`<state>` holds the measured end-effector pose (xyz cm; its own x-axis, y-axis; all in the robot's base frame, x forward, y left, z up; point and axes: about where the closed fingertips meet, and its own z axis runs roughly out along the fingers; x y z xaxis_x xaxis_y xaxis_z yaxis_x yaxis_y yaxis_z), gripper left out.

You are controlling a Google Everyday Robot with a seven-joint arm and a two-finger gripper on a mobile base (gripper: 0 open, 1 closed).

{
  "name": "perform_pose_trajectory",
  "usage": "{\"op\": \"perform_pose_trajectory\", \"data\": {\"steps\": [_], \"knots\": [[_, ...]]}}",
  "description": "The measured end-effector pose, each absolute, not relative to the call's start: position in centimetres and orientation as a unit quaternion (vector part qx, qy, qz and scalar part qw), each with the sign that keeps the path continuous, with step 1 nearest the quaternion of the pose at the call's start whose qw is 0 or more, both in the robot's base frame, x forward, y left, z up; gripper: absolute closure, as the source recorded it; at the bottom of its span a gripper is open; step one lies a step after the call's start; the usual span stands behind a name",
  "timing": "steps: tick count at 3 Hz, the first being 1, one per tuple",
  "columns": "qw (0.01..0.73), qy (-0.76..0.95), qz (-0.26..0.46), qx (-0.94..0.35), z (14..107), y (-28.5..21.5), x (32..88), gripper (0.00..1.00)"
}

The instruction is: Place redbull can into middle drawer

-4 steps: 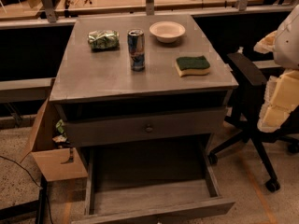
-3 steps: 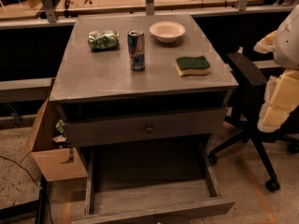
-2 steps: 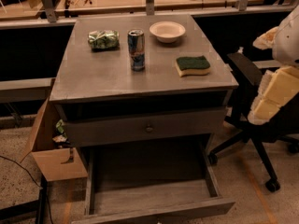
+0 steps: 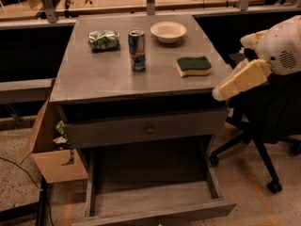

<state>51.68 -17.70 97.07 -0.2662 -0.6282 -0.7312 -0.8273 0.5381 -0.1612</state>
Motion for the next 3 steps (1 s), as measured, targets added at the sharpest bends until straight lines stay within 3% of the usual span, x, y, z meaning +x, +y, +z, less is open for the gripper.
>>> {"op": "perform_pose_trajectory", "data": {"steps": [1, 2, 3], "knots": [[0.447, 0.773, 0.203, -0.402, 96.9, -12.9, 54.8, 0.00], [0.485, 0.770, 0.219, -0.352, 98.0, -8.8, 58.7, 0.00], [0.514, 0.764, 0.209, -0.329, 99.4, -8.8, 60.3, 0.00]]}}
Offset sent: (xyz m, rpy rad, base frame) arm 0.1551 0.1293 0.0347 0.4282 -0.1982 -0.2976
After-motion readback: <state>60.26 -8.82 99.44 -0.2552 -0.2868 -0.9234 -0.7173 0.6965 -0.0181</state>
